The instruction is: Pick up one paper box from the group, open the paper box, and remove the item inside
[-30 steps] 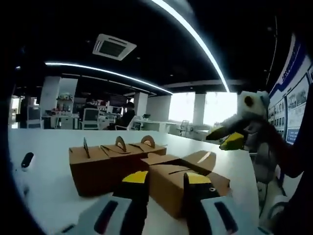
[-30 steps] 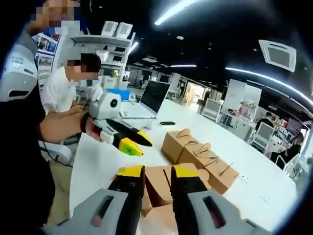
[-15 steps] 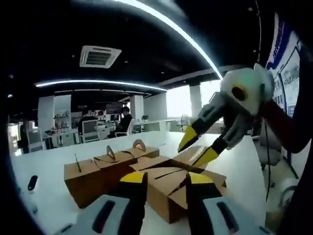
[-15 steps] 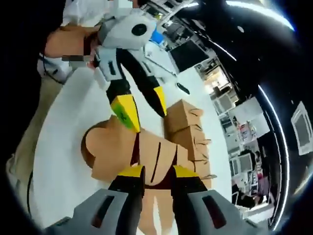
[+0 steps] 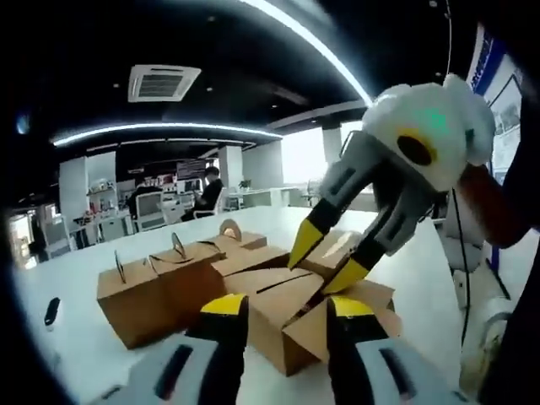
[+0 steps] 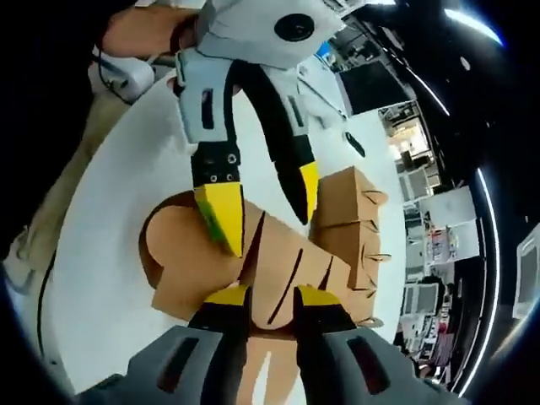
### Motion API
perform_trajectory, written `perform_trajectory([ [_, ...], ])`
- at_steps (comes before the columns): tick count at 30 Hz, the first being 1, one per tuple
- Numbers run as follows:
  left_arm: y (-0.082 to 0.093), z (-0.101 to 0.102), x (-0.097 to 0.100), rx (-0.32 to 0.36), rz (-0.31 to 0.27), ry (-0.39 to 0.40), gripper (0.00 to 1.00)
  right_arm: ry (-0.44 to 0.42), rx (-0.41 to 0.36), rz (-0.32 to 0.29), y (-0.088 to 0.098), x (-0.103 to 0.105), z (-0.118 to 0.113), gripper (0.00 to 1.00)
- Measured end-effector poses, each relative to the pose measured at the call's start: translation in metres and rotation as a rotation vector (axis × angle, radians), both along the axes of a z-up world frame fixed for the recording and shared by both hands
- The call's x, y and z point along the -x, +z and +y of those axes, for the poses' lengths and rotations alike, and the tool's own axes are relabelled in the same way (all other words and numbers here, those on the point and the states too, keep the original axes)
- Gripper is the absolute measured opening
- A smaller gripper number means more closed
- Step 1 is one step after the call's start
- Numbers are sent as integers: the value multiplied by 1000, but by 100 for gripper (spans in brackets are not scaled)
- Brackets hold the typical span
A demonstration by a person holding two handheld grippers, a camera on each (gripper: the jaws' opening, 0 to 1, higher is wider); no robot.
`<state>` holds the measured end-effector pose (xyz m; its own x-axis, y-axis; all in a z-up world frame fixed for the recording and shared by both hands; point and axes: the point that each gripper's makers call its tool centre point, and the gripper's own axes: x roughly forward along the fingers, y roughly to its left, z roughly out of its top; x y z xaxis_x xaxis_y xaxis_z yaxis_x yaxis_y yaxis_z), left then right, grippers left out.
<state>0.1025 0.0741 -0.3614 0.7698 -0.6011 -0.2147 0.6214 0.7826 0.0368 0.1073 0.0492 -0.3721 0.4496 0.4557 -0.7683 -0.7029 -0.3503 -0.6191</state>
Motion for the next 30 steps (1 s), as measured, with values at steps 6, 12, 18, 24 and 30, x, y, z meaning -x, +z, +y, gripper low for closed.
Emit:
perform_trajectory([
  [6, -8, -8, 1, -10, 28, -40, 40, -3, 6, -39, 0, -14, -12, 21],
  [12, -8, -9, -1, -39, 28, -49, 40, 12, -46, -178, 12, -12, -13, 22],
  [18, -8, -11, -1, -93, 10, -71, 40, 32, -88, -395, 34, -8, -13, 20],
  [24, -5, -13, 0, -124, 19, -92, 39, 18, -130, -443, 44, -9, -11, 4],
  [30, 9, -17, 0, -78, 19, -72, 35, 12, -131, -445, 43, -10, -13, 3],
])
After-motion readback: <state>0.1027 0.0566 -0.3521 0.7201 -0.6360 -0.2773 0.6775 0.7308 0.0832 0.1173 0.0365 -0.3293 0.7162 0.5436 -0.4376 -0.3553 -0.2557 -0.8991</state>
